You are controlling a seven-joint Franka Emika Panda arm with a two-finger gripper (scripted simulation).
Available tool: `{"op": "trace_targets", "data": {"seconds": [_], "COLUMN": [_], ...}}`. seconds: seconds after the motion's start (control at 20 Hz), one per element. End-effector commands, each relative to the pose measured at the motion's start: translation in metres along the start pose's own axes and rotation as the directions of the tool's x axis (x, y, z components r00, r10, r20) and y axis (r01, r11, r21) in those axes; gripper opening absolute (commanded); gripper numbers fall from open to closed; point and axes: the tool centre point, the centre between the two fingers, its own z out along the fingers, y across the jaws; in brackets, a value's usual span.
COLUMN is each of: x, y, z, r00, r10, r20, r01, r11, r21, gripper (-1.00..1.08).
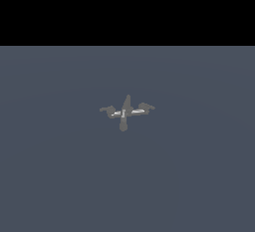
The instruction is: Turn on the faucet by rotating a designated handle.
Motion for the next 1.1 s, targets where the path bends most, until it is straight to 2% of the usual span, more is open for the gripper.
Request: {"op": "trace_targets", "data": {"seconds": [0.0,0.5,1.05], "x": [0.009,0.047,0.092], "y": [-0.013,-0.053,-0.084], "z": [0.02,0.086,0.152], "r00": [0.999,0.974,0.921], "r10": [0.052,0.225,0.389], "r20": [0.0,0.001,0.001], "r01": [-0.052,-0.225,-0.389], "r11": [0.999,0.974,0.921], "r21": [0.0,-0.001,-0.004], "gripper": [-1.0,-1.0,-1.0]}}
